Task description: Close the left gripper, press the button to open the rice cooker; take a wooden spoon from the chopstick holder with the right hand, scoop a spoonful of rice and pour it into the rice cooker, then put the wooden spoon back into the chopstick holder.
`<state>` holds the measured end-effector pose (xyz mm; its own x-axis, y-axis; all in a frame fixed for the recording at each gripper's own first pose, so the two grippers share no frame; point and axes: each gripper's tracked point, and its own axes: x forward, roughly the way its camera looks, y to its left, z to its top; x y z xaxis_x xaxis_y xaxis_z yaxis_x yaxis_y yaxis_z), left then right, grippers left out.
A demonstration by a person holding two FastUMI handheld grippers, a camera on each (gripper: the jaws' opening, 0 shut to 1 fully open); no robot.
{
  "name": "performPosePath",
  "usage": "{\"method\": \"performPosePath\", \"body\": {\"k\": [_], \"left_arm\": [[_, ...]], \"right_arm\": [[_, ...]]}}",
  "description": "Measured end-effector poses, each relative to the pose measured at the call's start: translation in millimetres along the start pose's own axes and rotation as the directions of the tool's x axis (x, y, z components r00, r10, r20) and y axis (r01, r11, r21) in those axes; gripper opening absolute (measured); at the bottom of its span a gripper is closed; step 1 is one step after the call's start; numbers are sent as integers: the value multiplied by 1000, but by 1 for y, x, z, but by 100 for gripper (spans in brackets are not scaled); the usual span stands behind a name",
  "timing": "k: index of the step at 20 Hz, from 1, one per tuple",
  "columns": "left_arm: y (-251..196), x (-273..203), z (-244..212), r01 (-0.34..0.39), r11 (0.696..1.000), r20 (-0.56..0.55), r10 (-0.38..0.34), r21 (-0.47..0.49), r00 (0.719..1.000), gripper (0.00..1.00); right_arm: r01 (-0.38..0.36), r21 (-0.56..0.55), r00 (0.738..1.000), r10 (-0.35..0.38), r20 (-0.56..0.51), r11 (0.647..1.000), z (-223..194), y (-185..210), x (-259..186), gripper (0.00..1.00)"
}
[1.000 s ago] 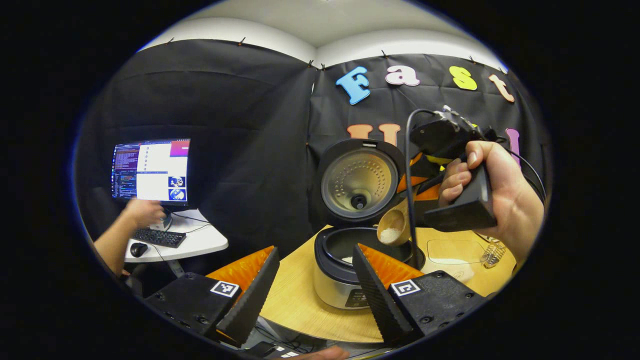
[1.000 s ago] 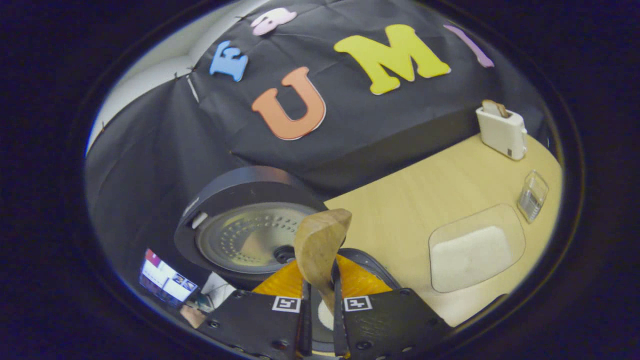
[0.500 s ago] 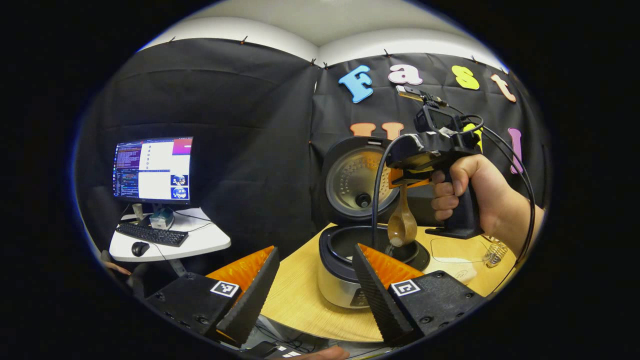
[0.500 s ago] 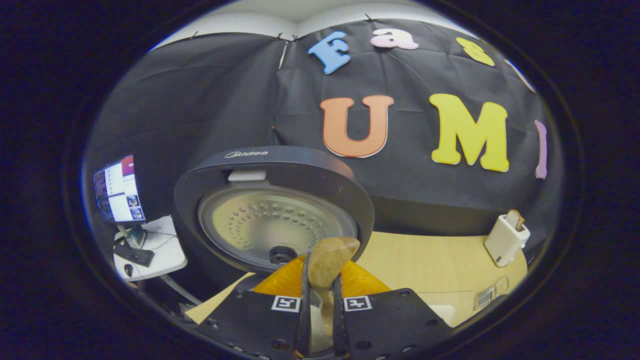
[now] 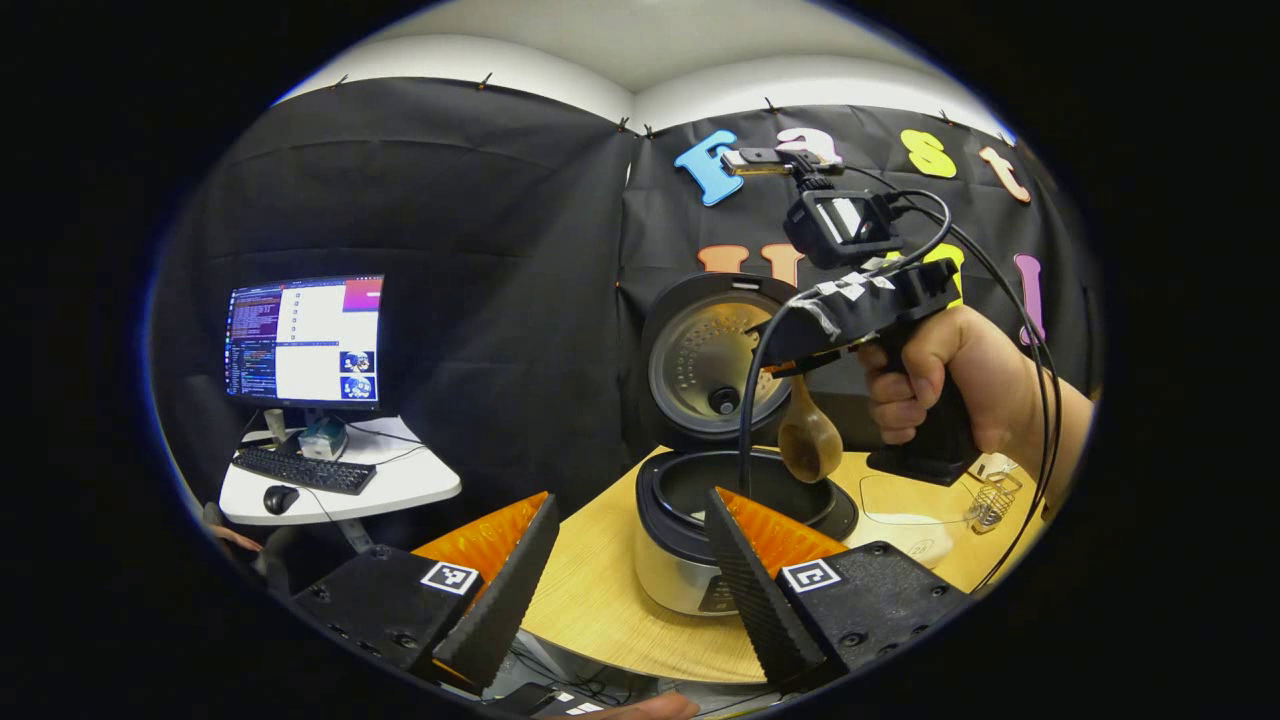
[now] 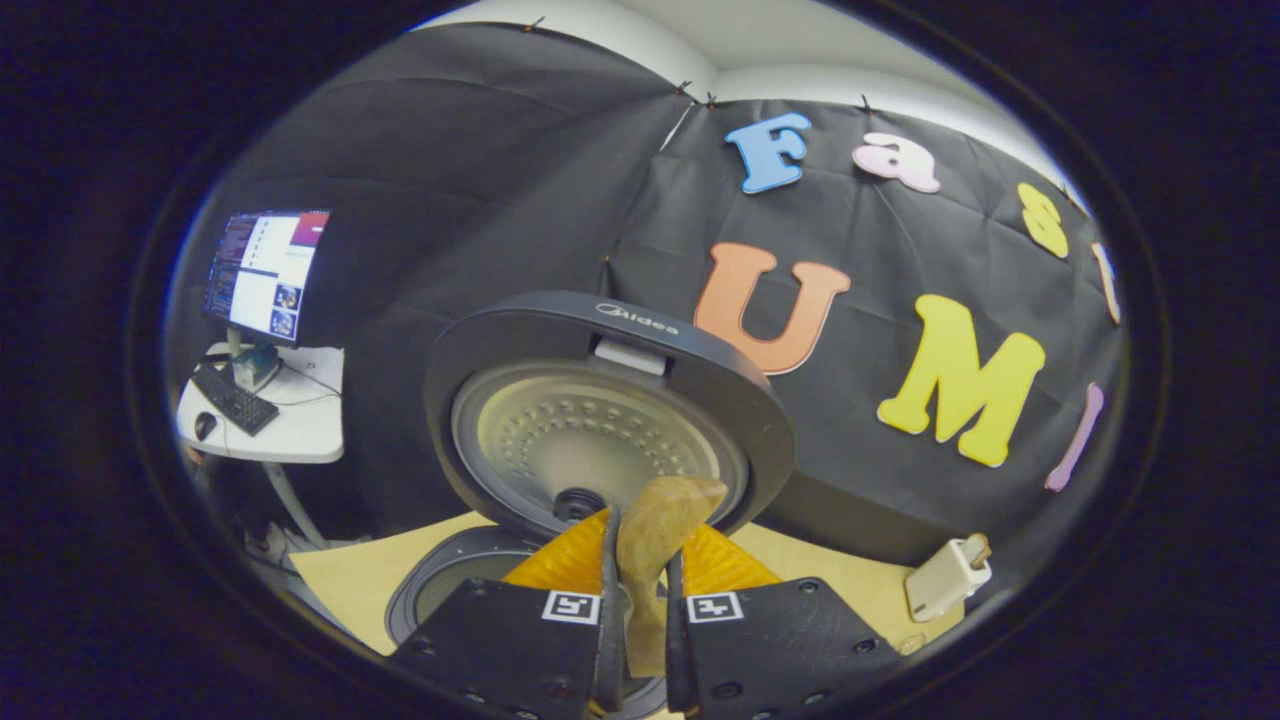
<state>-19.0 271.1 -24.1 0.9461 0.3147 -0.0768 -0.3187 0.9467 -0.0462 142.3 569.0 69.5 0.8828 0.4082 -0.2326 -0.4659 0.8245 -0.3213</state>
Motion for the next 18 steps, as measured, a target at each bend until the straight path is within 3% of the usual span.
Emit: {"method": "performPosePath", "body": {"k": [4,9,18], "left_arm": [[-1,-1,1,11,1000,1,-11,-6,1000,94],[-21,-7,3,74,997,15,-73,-5,997,94],[-76,-11,16,169,985,51,-170,24,984,94]], "right_arm": [[17,3,1000,-17,19,1000,0,-9,-10,17],[50,53,997,-53,62,997,6,-54,-38,18],[158,172,982,-173,75,972,-23,-174,-89,18]]}}
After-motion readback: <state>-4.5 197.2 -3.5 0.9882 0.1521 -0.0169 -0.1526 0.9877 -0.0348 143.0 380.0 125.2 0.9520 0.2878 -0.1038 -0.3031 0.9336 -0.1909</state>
